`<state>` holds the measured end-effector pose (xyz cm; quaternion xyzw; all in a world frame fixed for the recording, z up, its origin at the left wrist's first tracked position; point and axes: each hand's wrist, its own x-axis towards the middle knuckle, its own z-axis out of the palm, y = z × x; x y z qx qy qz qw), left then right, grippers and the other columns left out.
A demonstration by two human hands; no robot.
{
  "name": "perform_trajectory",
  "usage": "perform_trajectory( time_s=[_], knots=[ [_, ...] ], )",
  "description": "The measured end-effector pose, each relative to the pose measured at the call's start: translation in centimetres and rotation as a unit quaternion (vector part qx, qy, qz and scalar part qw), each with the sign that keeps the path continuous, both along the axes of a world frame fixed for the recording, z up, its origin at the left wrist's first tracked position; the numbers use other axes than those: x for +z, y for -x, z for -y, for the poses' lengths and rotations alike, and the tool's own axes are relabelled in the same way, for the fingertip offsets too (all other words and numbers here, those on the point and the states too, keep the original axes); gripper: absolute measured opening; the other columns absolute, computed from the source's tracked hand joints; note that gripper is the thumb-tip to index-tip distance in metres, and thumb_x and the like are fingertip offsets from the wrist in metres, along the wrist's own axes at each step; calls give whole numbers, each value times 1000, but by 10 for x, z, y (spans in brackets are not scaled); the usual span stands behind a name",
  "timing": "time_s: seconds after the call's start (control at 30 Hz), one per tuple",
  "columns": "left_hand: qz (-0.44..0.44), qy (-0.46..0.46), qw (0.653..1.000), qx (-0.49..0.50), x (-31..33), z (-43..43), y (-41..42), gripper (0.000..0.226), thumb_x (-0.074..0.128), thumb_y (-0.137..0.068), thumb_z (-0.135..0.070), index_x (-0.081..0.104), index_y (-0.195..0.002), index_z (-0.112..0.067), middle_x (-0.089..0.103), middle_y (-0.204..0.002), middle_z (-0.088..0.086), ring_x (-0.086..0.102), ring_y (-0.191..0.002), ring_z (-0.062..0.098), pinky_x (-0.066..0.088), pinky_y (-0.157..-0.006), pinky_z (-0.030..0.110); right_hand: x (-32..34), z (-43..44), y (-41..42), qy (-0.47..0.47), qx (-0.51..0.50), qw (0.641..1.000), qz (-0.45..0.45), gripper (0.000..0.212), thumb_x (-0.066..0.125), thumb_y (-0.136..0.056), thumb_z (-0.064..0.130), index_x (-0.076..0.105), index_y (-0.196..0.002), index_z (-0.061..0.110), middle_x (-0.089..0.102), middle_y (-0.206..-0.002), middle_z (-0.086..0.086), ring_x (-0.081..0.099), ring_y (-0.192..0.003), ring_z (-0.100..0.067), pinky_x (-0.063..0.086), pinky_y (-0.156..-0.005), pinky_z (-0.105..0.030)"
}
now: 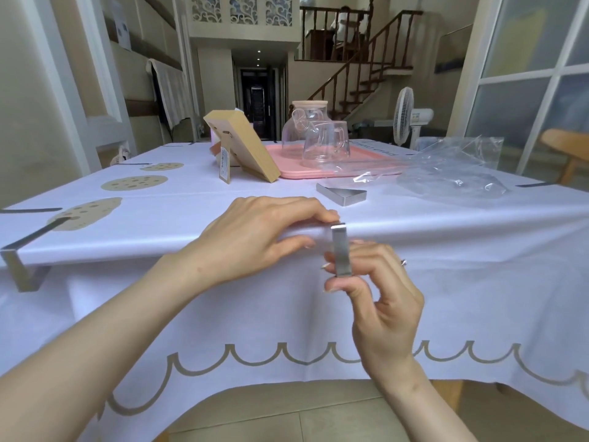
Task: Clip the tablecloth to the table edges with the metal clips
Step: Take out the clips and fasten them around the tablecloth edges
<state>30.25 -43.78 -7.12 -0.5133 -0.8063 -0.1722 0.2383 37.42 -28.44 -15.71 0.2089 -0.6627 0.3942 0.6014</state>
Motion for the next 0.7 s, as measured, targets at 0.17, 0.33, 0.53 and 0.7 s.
perform_trajectory(
  time_s=[0.17,0.33,0.53,0.7],
  knots=[
    [-14,8,1000,-1,0,-1,0,29,41,-87,-43,48,-115,-44,56,-125,-26,58,-111,7,52,-73,39,-20,4,0,27,8,999,28,19,55,-85,11,60,-73,26,66,-85,10,61,-90,-8,43,-77,-29],
    [-22,21,999,17,0,-2,0,35,47,-84,-40,45,-119,-46,54,-128,-27,58,-110,8,51,-74,35,-26,2,13,45,14,998,32,20,53,-84,8,60,-74,24,64,-89,13,62,-93,-11,43,-79,-24],
    [-81,12,996,44,-6,-4,3,52,38,-76,-40,56,-124,-31,61,-125,-14,67,-96,22,52,-65,33,-24,-1,32,78,41,993,73,19,52,-84,11,60,-73,25,65,-86,11,60,-90,-12,40,-79,-23],
    [-102,12,994,45,-6,-4,3,48,41,-78,-40,57,-122,-29,65,-120,-12,68,-92,20,50,-62,30,-21,-1,32,48,16,996,68,15,60,-83,15,68,-71,10,67,-85,5,58,-89,-13,36,-82,-25]
  ],
)
